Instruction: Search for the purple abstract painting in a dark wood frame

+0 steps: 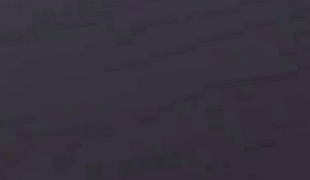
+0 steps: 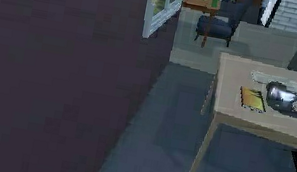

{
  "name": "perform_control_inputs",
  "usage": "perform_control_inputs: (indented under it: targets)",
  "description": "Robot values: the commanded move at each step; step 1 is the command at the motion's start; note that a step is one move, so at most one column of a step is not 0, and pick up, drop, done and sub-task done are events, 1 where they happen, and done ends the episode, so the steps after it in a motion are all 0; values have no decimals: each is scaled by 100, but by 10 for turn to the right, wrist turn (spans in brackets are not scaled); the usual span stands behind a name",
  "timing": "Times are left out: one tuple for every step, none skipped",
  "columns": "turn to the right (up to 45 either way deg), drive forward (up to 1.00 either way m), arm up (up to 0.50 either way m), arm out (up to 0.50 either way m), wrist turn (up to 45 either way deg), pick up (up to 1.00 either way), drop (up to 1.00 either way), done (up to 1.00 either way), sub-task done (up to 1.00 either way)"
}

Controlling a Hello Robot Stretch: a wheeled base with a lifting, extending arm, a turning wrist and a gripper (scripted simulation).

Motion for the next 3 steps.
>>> perform_control_inputs:
  targets:
    - [-450,0,0,0,0,0,0,0,0]
    - [-150,0,0,0,0,0,0,0,0]
    - [0,0,0,0,0,0,0,100,0]
